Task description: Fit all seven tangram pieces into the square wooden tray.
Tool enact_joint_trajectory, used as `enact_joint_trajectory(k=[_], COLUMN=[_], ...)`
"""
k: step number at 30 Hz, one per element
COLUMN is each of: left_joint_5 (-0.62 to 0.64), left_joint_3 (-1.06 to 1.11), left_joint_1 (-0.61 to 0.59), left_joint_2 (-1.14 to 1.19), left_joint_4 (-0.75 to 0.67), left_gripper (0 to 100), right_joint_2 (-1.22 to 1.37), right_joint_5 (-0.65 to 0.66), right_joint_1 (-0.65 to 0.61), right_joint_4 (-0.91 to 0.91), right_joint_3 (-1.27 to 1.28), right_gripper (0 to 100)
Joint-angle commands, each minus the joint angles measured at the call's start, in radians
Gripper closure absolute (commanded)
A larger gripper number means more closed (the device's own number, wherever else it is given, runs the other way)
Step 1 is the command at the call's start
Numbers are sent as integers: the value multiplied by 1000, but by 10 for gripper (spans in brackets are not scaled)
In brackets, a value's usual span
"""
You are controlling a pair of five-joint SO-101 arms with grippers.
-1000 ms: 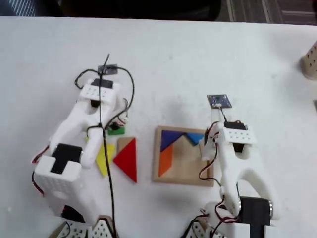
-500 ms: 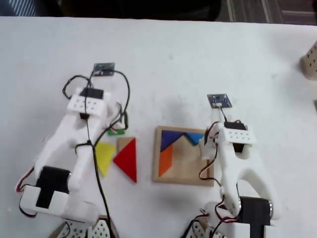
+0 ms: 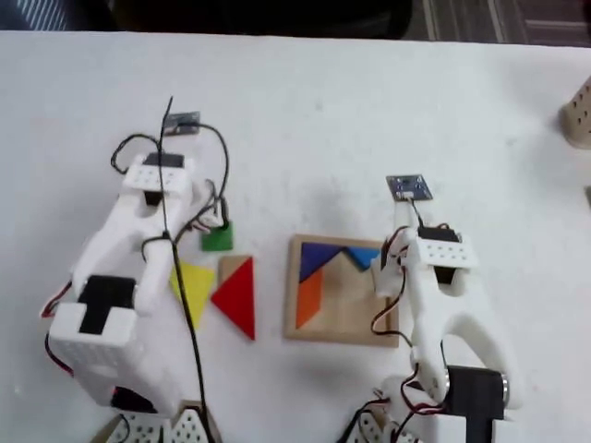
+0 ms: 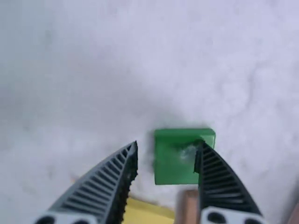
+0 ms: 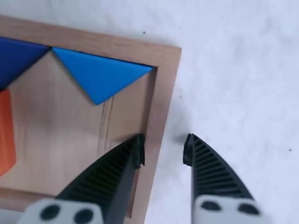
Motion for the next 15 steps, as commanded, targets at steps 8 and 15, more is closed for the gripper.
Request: enact_joint_trajectory(k=[8,15], left_joint_5=[-25,-25], left_joint_3=[-54,-52], left_joint_1=[50,44], left_joint_2=[13,22], left_joint_4=[71,64], left_gripper=[657,657], right_joint_2=[-1,-1], right_joint_5=[51,51], right_joint_1=[13,13], right_joint_4=[-10,-10], right_joint_3=[-9,-9], right_gripper=[854,854])
